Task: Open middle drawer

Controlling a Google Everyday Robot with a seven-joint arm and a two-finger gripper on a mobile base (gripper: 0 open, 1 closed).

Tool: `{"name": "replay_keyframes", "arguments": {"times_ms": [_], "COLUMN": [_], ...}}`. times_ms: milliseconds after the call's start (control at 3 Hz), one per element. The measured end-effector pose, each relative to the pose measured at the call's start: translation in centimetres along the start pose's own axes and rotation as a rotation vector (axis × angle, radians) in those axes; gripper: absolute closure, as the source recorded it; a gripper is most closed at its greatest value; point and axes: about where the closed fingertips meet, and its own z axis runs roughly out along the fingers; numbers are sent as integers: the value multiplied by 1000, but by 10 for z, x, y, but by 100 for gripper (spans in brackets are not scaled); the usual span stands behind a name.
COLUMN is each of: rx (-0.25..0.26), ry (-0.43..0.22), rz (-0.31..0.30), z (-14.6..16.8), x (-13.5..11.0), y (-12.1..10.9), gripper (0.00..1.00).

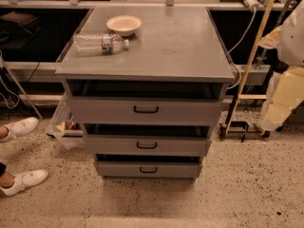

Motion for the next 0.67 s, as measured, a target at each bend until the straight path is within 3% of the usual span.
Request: {"name": "replay_keyframes", "arguments": {"times_ms": [333,667], "rx": [0,8], "ry": [0,-27], "rz": [0,-26], "z": [0,21], "x": [0,-12], "y": [0,1], "gripper": [0,0]}}
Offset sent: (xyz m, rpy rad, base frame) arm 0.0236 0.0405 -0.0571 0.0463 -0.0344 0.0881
